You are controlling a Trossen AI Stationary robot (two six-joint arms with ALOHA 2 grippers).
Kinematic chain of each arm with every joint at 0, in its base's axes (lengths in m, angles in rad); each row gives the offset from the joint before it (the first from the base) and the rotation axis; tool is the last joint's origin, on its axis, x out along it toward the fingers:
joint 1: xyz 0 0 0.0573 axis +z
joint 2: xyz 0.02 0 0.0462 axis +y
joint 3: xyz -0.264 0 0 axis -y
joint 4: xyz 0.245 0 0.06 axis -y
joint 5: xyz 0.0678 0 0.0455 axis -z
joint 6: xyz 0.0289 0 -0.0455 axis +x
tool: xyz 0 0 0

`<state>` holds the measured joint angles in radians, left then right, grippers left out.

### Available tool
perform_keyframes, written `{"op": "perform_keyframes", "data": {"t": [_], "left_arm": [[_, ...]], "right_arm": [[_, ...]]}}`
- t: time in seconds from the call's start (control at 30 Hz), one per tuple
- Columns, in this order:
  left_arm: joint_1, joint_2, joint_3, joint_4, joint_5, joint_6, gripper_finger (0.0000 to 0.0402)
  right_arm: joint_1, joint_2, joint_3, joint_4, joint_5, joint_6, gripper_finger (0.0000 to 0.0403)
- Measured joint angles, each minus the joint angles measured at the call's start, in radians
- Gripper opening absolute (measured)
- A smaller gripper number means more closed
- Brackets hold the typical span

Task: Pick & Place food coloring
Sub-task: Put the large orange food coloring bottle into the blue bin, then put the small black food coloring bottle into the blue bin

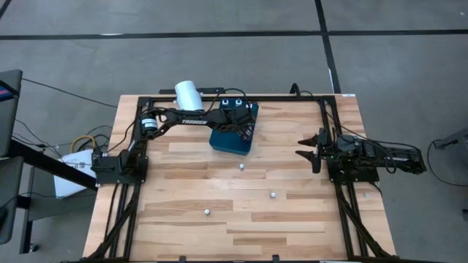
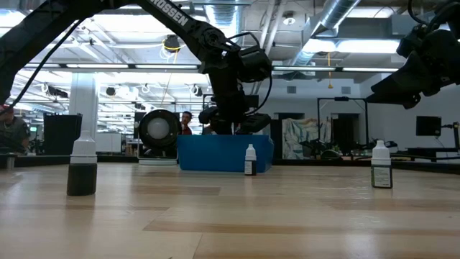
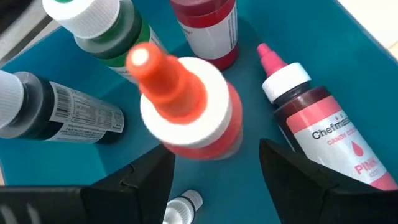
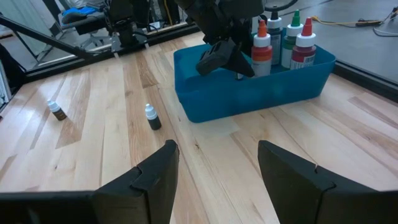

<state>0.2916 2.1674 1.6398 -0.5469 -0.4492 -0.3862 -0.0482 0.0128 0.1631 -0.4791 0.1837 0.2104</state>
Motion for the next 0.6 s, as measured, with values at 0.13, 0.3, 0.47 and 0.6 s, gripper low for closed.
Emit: {"op": "perform_keyframes", "data": {"t": [0.13,0.3,0.47,0.6], "left_arm": [[0.0,-0.016,0.0,-0.03,-0.001,-0.012,0.0225],[0.0,-0.068,0.0,-0.089,-0.001,-0.049,0.0224],[-0.006,-0.152,0.0,-0.163,0.041,-0.103,0.0224],[-0.024,-0.227,0.001,-0.228,0.097,-0.153,0.0224]], "right_arm": [[0.0,0.0,0.0,0.0,0.0,0.0,0.0207],[0.0,0.0,0.0,0.0,0.0,0.0,0.0207],[0.0,0.0,0.0,0.0,0.0,0.0,0.0207],[0.0,0.0,0.0,0.0,0.0,0.0,0.0207]]}}
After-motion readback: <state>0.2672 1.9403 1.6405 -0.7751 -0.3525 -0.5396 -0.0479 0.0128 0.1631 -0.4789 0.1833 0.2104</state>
